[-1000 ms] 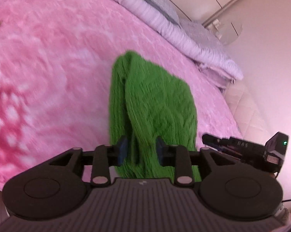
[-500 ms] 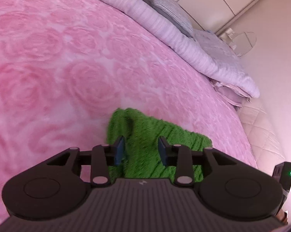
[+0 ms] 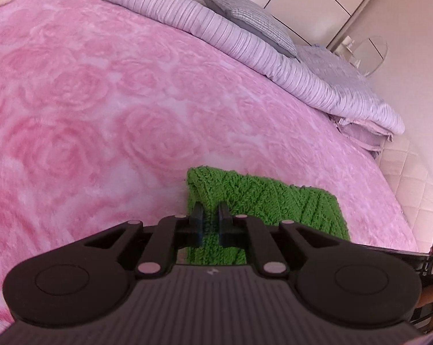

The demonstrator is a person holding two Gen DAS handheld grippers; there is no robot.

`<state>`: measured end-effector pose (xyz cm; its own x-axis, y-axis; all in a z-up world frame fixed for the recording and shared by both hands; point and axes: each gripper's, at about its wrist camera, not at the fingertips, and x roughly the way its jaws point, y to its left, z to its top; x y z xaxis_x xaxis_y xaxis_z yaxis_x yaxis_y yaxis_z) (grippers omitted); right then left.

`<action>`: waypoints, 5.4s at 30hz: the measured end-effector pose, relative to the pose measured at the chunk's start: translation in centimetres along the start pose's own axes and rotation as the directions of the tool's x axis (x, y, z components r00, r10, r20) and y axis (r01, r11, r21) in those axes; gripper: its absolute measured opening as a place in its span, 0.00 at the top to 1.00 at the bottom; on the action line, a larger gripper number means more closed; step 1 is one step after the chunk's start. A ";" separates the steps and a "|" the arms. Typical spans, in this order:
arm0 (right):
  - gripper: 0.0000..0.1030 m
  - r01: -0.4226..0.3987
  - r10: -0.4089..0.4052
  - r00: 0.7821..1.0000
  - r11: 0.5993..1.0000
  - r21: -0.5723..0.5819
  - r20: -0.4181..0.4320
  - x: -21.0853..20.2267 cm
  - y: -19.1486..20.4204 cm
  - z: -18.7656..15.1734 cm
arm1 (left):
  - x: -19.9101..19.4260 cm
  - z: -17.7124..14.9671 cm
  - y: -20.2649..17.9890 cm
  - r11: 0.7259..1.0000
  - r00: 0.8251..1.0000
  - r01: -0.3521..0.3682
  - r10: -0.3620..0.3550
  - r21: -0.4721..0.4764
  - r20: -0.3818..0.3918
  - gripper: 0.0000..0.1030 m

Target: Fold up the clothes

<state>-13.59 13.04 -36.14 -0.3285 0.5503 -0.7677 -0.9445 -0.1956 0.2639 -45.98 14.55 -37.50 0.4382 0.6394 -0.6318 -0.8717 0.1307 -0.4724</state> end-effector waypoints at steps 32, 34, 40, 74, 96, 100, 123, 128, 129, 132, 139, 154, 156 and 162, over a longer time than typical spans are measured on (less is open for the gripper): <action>0.76 -0.139 0.143 0.982 0.989 -0.041 0.124 0.6 -0.9 0.9 | 1.1 0.9 -3.2 0.964 0.999 -0.038 0.042 0.262 -0.013 0.92; 0.76 -0.166 0.165 0.974 0.986 -0.003 0.153 -1.5 -1.3 0.7 | -0.5 0.7 -4.0 0.965 1.000 -0.020 0.022 0.263 -0.007 0.92; 0.76 -0.220 0.227 0.951 0.974 -0.055 0.208 -6.4 0.5 -2.5 | -3.2 -3.7 -5.9 0.953 0.993 0.107 -0.089 0.283 -0.076 0.91; 0.77 -0.130 0.132 0.977 0.991 -0.022 0.170 -12.3 5.1 -14.0 | -10.7 -12.7 -6.3 0.947 0.996 0.049 -0.024 0.318 -0.082 0.93; 0.77 -0.052 0.052 0.996 0.999 -0.006 0.076 -10.4 6.4 -17.3 | -10.2 -15.2 -5.6 0.951 0.982 -0.079 0.126 0.297 -0.139 0.93; 0.76 -0.031 0.032 0.997 0.999 -0.019 0.072 -11.5 6.8 -17.5 | -11.4 -14.9 -6.4 0.948 0.980 -0.110 0.154 0.299 -0.129 0.91; 0.75 0.151 -0.160 0.986 0.977 0.153 0.048 -17.4 6.8 -19.6 | -17.3 -15.2 -8.6 0.908 0.956 -0.259 0.289 0.330 -0.044 0.68; 0.75 0.118 -0.130 0.987 0.985 0.124 0.098 -19.1 8.7 -19.9 | -18.7 -15.5 -9.6 0.905 0.962 -0.249 0.272 0.345 -0.019 0.65; 0.75 0.114 -0.126 0.986 0.987 0.118 0.106 -19.4 9.0 -19.9 | -18.9 -15.6 -9.9 0.903 0.963 -0.247 0.269 0.351 -0.017 0.64; 0.75 0.109 -0.121 0.985 0.989 0.104 0.122 -20.2 9.9 -20.0 | -19.5 -16.0 -10.5 0.900 0.966 -0.238 0.260 0.366 -0.012 0.63; 0.75 0.087 -0.096 0.989 0.993 0.079 0.116 -20.7 11.2 -20.5 | -19.9 -17.1 -10.6 0.898 0.964 -0.236 0.265 0.372 -0.028 0.61; 0.74 0.100 -0.111 0.989 0.988 0.116 0.093 -20.4 10.2 -20.8 | -19.6 -16.7 -9.6 0.917 0.971 -0.200 0.233 0.346 -0.055 0.60; 0.74 0.093 -0.105 0.989 0.989 0.119 0.104 -20.4 9.8 -20.5 | -19.7 -15.9 -8.8 0.943 0.985 -0.139 0.164 0.302 -0.059 0.60; 0.33 -0.114 0.043 0.966 0.955 0.272 0.254 -21.1 5.5 -19.2 | -19.4 -12.8 -4.3 0.998 0.999 0.031 -0.029 0.054 -0.034 0.49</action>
<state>-11.75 -15.27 -29.70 -0.3597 0.7290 -0.5823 -0.8662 -0.0289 0.4989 -47.92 -8.12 -31.03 0.4707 0.6090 -0.6385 -0.8682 0.1909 -0.4580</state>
